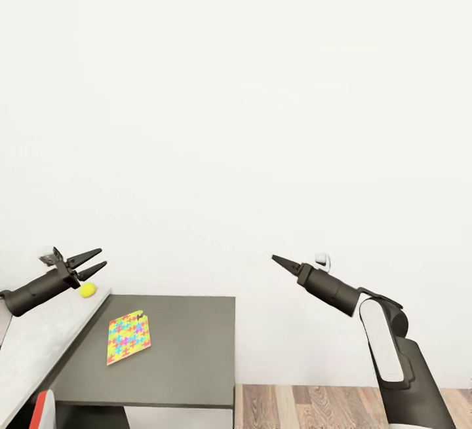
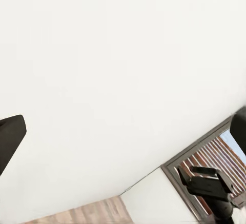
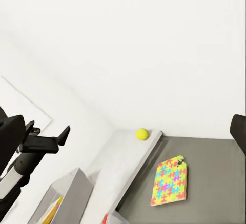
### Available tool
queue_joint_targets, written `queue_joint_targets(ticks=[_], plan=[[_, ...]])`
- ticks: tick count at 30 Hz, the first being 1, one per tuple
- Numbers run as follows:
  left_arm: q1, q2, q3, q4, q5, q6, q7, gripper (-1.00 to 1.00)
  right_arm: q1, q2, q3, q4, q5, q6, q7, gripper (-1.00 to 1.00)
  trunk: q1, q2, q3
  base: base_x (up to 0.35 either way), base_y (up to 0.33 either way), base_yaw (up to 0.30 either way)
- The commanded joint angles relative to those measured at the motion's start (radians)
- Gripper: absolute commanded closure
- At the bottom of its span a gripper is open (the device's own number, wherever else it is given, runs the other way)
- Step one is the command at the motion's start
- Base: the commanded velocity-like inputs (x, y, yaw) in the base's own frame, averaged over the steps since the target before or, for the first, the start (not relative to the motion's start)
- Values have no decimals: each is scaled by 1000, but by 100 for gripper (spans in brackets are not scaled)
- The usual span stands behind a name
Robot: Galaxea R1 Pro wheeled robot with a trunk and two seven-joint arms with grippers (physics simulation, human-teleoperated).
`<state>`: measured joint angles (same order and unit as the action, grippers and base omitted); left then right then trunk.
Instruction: Put all the toys in the child's room - the three board games (two on the bed and one on the table), the two jigsaw puzzles on the table, and the tennis ball on the table - inside the toy box on the table in the child's room.
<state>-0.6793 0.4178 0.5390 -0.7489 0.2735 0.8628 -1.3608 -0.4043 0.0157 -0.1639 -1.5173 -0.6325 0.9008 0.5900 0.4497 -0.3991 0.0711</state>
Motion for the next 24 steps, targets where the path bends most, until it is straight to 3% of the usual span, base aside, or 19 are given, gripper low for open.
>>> queue_joint_targets(ticks=[1,7,12,19,24], plan=[[0,0,-4,0,1,10,-2,-100,-1,1,-12,3,2,6,5,-100,0,-1,-2,0,0,-112],[0,0,-69,0,-2,9,-1,-100,-1,1,-82,104,-2,8,15,-100,0,-1,-11,0,0,-112],[-1,3,-92,0,-4,8,2,-100,-1,0,-115,169,4,-26,12,-100,0,-1,-18,0,0,-112],[-2,5,-97,0,-17,8,7,-100,-2,-30,-121,241,6,-65,5,-100,0,-1,-28,0,0,-112],[-3,4,-95,0,-69,9,46,-100,-2,-46,-118,276,8,-98,1,-100,0,-1,-35,0,0,-112]])
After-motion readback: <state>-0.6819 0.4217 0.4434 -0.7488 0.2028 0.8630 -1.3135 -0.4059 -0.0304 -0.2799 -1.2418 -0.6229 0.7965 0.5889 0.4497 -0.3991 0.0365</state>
